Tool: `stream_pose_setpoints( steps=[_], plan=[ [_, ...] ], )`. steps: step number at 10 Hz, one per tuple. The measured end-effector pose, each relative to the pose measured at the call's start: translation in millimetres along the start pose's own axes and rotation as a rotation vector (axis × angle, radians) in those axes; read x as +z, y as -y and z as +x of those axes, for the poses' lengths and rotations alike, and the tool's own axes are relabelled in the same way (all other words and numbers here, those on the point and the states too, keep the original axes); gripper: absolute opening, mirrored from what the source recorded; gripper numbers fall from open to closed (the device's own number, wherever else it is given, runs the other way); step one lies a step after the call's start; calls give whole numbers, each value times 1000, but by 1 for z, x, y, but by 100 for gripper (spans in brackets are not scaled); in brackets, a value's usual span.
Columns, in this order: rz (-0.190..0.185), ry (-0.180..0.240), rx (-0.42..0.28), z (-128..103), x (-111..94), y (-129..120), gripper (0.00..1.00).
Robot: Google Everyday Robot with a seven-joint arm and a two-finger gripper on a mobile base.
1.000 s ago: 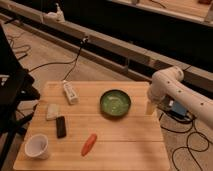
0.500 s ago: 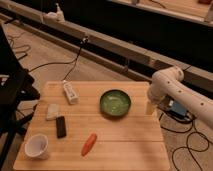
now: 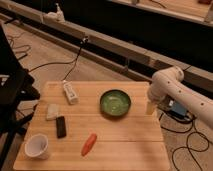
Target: Push the ceramic bowl across the table
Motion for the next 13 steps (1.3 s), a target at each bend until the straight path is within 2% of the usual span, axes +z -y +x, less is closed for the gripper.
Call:
stream_pose_setpoints(
  steps=[4,5,6,9,12,13],
  plan=[
    [-1,0,0,0,0,0,79],
    [-1,0,0,0,1,0,75],
    [-1,0,0,0,1,0,62],
    [1,-2,-1,0,2,1,34],
    [2,-2,-30,-20,18,6,5],
    [3,-7,-39,-25,26,8,0]
  ],
)
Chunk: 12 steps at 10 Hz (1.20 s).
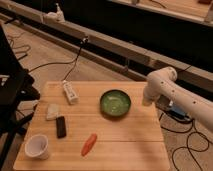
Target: Push the ceramic bowl across the table
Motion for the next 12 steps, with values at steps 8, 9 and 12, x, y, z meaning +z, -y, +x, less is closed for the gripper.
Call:
stream_pose_setpoints(
  steps=[8,9,12],
  plan=[
    [-93,-22,-67,-54,71,-14,0],
    [-93,-14,-84,-67,73,-14,0],
    [-88,20,-141,-103,73,-14,0]
  ],
)
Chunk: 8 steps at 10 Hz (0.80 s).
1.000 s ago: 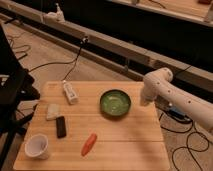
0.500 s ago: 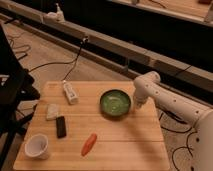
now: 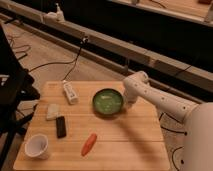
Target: Push the ceramic bowl across the table
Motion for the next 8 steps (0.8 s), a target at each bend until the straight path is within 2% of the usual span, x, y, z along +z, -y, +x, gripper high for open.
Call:
stream_pose_setpoints(
  steps=[1,5,8],
  plan=[
    [1,19,-32,-19,0,1,0],
    [-6,57,-125,-65,4,1,0],
    [-16,81,-229,-109,9,-3,0]
  ],
)
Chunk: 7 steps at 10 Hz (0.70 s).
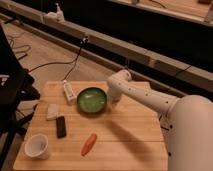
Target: Push the ceramic bowl across the table
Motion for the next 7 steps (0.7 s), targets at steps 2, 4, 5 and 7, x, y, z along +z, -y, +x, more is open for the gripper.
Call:
stream_pose_setpoints(
  steps=[2,4,5,7],
  plan=[
    [-5,5,-65,-24,4,4,0],
    [-6,20,-139,-55,6,8,0],
    [-6,37,-178,-74,5,9,0],
    [-8,74,-237,-105,3,8,0]
  ],
)
